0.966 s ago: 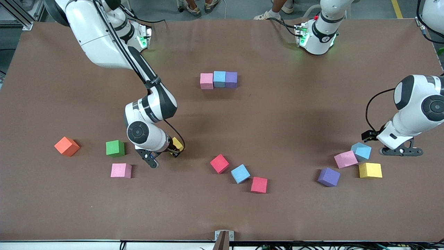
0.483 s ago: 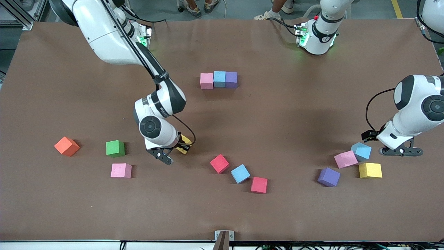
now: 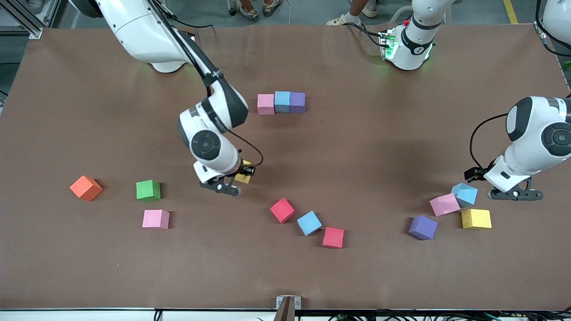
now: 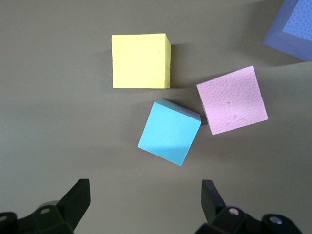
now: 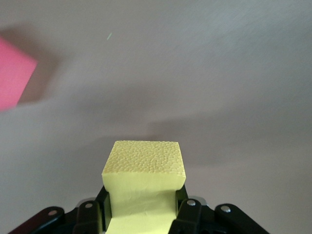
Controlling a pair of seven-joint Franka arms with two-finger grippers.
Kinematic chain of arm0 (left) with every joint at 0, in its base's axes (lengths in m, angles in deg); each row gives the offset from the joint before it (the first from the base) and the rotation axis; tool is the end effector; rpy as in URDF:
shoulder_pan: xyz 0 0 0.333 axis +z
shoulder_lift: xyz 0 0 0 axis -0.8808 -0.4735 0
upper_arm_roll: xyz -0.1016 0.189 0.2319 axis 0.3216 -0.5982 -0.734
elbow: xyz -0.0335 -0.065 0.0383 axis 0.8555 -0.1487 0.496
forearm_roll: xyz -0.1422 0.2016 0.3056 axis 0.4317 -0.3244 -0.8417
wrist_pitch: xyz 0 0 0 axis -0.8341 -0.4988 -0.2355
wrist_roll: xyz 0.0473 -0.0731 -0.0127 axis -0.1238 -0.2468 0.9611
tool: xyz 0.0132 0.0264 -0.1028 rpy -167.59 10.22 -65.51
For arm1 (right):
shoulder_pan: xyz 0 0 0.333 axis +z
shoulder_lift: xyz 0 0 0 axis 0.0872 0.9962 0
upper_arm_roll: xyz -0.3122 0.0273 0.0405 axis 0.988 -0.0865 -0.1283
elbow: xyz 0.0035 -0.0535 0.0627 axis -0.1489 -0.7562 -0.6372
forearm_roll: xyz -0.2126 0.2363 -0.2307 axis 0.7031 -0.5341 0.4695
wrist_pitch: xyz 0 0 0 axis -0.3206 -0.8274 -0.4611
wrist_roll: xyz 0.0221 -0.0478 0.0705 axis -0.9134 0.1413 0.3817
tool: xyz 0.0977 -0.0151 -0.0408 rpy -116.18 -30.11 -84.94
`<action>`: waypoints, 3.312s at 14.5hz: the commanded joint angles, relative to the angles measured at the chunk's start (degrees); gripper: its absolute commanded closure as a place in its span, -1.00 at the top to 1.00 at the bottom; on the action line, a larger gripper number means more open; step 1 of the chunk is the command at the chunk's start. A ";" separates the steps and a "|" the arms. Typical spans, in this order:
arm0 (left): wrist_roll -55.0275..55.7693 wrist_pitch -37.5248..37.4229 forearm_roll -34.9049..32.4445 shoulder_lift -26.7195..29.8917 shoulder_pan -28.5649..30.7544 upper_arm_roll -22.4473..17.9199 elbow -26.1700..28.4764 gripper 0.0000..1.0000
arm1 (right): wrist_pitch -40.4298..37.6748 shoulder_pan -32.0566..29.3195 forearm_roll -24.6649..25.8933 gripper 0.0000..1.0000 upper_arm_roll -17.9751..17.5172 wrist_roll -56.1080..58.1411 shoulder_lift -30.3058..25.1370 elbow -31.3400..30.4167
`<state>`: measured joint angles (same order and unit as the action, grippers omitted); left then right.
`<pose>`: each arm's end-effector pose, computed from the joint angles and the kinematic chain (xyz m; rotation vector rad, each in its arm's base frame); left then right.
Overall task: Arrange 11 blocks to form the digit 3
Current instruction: 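Carry the yellow cube to the middle while the left gripper grasps blue, then place the yellow cube by the pink cube while the left gripper lifts blue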
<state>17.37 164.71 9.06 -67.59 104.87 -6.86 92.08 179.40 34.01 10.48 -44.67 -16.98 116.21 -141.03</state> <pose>0.6118 0.0742 0.3095 -2.9719 0.1325 0.0106 0.5639 0.3725 0.2687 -3.0889 0.3672 0.2194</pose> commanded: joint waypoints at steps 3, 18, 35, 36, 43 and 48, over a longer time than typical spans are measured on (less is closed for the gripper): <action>3.63 -0.16 7.82 -4.81 6.17 1.17 -7.77 1.00 | 1.07 3.60 2.02 -0.16 0.48 4.96 -4.40 -6.26; -10.74 0.02 20.53 1.34 -30.87 -34.81 -9.17 1.00 | 8.98 7.81 1.59 -0.16 -0.31 9.38 -8.71 -19.02; -38.73 14.69 29.62 -7.00 -43.31 -49.20 -1.44 1.00 | 13.90 13.53 -2.54 -0.17 -0.49 5.33 -12.14 -26.67; -38.73 14.70 29.70 -7.18 -43.22 -49.11 -1.35 0.87 | 13.90 13.79 -2.63 -0.17 -0.49 5.25 -12.05 -27.01; -31.98 -7.06 33.31 -6.48 -42.78 -49.63 -14.33 -0.91 | 13.90 14.85 -3.95 -0.17 -0.49 4.98 -11.87 -27.46; -20.64 -14.83 32.61 -3.06 -42.69 -49.64 -17.96 -0.91 | 13.90 16.08 -6.93 -0.17 -0.49 4.98 -11.96 -27.54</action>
<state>-6.41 151.20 41.35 -71.65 62.15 -56.30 74.22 193.10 48.96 5.04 -45.37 -11.10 106.41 -166.54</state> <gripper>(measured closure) 0.952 0.480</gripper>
